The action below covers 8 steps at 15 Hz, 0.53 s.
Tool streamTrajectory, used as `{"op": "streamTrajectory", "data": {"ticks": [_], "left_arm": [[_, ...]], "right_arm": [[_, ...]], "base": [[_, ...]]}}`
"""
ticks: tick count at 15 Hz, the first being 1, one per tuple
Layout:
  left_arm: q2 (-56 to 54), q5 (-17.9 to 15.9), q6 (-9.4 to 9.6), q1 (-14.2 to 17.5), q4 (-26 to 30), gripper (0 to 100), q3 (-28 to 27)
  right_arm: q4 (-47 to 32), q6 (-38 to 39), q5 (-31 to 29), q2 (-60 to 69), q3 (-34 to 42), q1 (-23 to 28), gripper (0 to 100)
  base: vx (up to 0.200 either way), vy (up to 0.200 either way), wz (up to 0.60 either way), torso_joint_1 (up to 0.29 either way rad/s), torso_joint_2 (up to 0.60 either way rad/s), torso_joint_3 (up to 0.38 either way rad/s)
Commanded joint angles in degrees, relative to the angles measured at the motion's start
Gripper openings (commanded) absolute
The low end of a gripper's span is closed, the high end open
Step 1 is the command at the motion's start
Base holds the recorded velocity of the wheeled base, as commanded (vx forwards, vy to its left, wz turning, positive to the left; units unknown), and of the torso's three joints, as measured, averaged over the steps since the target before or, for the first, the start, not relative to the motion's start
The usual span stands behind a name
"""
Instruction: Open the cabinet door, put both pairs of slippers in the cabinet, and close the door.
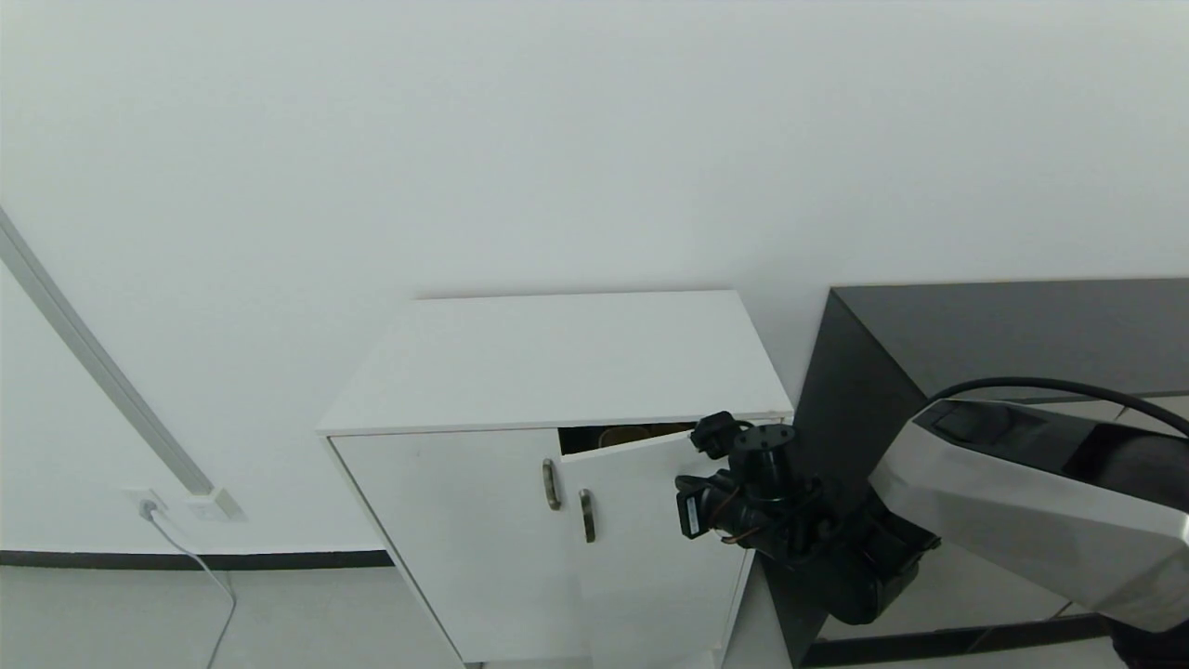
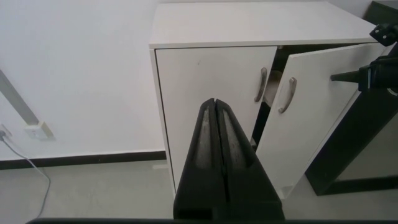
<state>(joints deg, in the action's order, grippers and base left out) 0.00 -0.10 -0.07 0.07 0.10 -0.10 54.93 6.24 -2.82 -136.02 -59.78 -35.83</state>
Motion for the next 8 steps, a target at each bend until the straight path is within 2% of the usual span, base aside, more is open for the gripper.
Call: {"op": "streamTrajectory", "data": {"ticks": [1, 8], "left_arm": [[0.00, 0.01, -0.01, 0.01, -0.01, 0, 0.01], [0.09, 0.01, -0.01, 0.10, -0.01, 0, 0.01]], "right_arm": [[0.09, 0.09, 0.00, -0.91, -0.42, 0.23, 0], [-0.09, 0.00, 0.00, -2.84, -2.36, 1.99, 0]], "base": [[0.000, 0.000, 0.00, 0.000, 0.00, 0.000], [0.000, 0.000, 0.00, 0.000, 0.00, 0.000]]}}
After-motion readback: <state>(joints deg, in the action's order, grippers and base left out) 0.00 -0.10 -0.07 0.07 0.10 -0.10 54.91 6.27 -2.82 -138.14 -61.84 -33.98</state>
